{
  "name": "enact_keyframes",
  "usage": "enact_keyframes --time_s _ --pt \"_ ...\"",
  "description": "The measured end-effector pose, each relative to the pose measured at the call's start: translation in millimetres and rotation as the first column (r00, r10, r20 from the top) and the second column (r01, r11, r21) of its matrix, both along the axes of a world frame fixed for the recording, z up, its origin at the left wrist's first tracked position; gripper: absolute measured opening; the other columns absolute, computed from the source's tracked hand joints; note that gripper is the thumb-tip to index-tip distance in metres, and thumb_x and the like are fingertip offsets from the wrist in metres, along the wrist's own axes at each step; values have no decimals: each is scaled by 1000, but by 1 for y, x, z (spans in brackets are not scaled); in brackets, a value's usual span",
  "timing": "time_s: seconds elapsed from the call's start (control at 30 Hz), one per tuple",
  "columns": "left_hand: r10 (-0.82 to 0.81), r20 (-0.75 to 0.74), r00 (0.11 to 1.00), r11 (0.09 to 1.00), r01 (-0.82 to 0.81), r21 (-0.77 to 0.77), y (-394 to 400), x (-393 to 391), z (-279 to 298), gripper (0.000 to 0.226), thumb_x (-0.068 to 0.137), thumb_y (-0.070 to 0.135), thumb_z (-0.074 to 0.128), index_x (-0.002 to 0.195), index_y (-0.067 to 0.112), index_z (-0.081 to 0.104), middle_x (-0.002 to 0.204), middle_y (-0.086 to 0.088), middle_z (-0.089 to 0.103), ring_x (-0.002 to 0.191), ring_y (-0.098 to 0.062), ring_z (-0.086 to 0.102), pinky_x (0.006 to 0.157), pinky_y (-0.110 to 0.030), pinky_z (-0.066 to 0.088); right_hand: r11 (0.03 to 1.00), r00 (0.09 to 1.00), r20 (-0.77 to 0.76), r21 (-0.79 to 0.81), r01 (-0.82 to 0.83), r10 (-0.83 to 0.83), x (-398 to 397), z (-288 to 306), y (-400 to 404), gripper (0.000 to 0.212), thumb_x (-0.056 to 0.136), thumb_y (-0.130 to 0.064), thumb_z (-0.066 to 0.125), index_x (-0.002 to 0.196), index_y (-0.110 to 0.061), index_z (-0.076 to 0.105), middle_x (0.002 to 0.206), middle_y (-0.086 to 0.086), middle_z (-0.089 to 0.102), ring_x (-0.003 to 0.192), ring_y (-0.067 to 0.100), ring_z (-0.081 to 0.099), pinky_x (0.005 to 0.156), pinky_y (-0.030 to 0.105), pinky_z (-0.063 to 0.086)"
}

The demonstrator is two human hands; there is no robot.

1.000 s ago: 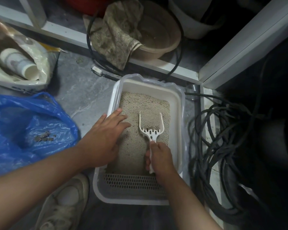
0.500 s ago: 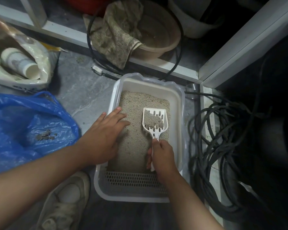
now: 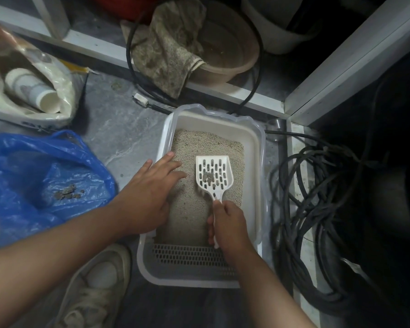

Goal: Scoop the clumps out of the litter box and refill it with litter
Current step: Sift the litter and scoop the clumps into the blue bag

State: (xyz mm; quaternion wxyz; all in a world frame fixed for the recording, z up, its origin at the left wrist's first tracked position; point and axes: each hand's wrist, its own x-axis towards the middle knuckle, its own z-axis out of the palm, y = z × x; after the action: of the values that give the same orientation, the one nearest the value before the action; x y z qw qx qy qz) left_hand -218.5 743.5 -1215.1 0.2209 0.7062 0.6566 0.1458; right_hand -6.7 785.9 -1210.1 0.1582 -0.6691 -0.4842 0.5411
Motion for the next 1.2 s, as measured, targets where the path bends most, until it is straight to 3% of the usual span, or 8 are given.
enact_keyframes --time_s 1.03,1.1,1.2 --pt "10 14 1000 1000 -10 -11 0 2 1 78 77 11 62 150 24 38 164 1 26 156 -12 -4 127 -49 7 999 999 -37 -45 10 -11 -5 10 -5 33 105 -29 46 86 -5 57 64 9 58 42 17 48 39 23 41" --pt "0 8 1000 1000 0 -1 -1 0 1 76 80 19 63 151 25 35 166 1 21 156 -12 -5 127 -48 7 1000 999 -32 -20 3 -3 -6 16 -6 36 106 -29 45 87 -1 57 63 10 57 42 18 48 39 23 40" --pt "-15 -13 1000 996 16 83 -9 -13 7 73 91 51 52 154 25 27 170 1 7 156 -11 -5 127 -48 11 1000 995 -95 28 -13 16 -9 35 -4 37 106 -27 44 90 5 54 64 12 56 45 19 49 39 27 42"
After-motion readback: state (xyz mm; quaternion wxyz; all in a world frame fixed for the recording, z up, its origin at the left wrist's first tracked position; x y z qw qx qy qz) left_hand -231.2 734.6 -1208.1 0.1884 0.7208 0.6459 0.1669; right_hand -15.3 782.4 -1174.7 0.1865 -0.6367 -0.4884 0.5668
